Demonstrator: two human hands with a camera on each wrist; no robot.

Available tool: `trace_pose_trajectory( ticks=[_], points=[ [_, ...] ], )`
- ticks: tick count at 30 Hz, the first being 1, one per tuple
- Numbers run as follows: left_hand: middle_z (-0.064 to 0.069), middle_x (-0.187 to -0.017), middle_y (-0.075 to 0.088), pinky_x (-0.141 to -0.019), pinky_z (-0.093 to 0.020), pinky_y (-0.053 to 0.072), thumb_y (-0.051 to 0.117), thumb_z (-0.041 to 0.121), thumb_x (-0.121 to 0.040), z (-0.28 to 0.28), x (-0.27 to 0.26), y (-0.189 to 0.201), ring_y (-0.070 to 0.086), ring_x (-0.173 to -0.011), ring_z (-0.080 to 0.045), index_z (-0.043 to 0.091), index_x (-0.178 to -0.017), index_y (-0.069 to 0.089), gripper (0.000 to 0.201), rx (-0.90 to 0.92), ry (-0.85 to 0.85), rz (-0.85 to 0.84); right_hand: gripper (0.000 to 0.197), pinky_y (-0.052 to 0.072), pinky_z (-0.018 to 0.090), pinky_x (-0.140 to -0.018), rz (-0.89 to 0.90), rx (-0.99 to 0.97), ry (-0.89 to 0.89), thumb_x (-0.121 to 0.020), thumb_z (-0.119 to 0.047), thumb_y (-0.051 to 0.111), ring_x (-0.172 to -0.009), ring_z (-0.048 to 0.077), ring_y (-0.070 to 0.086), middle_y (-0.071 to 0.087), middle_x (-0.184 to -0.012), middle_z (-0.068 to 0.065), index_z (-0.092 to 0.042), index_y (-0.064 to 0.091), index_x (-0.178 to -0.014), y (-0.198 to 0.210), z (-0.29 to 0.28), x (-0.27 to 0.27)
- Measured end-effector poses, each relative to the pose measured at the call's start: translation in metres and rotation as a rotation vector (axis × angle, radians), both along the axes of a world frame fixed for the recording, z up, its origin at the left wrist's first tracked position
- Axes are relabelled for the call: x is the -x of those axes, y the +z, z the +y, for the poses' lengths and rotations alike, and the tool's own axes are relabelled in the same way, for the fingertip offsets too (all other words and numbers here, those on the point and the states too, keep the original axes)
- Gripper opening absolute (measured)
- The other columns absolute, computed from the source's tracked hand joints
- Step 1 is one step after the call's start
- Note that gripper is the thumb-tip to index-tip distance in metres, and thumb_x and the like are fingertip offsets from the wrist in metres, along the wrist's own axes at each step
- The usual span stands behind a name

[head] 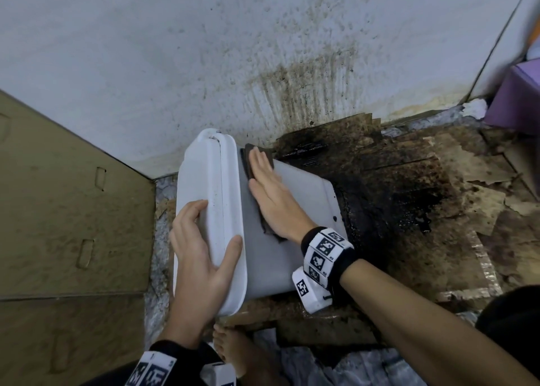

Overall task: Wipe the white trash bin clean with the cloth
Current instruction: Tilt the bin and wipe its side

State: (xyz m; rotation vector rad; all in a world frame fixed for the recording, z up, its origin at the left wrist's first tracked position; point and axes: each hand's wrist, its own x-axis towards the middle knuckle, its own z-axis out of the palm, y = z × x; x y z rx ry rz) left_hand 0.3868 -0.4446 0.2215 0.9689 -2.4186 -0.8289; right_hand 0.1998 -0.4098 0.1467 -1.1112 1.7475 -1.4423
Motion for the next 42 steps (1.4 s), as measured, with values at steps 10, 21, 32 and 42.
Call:
trace_pose_trajectory(
  ticks=[10, 21, 32, 42],
  points=[
    [0.009, -0.143, 0.036, -0.114, -0.041, 0.034, 0.057, 0.053, -0.089, 0.000, -0.001, -0.001, 0.033, -0.136, -0.011, 0.022, -0.144, 0.039, 0.066, 0.002, 0.018, 0.019, 0.058, -0.001, 0.030, -0.129, 0.156, -0.109, -0.041, -0.113, -0.028, 0.024, -0.156, 0.004, -0.010, -0.007, -0.171, -0.005, -0.015, -0.001, -0.163, -0.058, 0.026, 0.027],
    [0.015, -0.139, 0.035, -0.115, -0.039, 0.034, 0.061, 0.052, -0.088, 0.002, 0.002, -0.001, 0.033, -0.135, -0.004, 0.022, -0.146, 0.039, 0.068, -0.009, 0.024, 0.039, 0.036, 0.045, 0.029, -0.111, -0.401, 0.162, -0.520, -0.097, 0.001, 0.048, -0.121, 0.008, 0.062, 0.069, -0.125, 0.000, -0.013, 0.070, -0.123, -0.039, 0.017, 0.035],
    [0.012, -0.137, 0.034, -0.111, -0.027, 0.030, 0.061, 0.054, -0.088, 0.001, 0.001, -0.002, 0.031, -0.135, -0.003, 0.021, -0.146, 0.039, 0.070, -0.022, 0.031, 0.015, 0.067, -0.007, 0.026, -0.125, -0.079, -0.148, -0.134, -0.111, -0.040, 0.034, -0.155, 0.004, -0.017, -0.020, -0.169, -0.006, -0.020, -0.003, -0.163, -0.048, 0.023, 0.018],
    [0.014, -0.137, 0.032, -0.115, -0.047, 0.037, 0.059, 0.054, -0.091, -0.002, 0.000, -0.004, 0.030, -0.134, 0.000, 0.019, -0.146, 0.037, 0.069, 0.003, 0.000, 0.010, 0.061, -0.011, 0.031, -0.125, -0.022, -0.095, -0.009, -0.113, -0.030, 0.027, -0.153, 0.014, -0.027, -0.017, -0.170, -0.004, -0.018, -0.006, -0.163, 0.011, -0.004, -0.005]
  ],
)
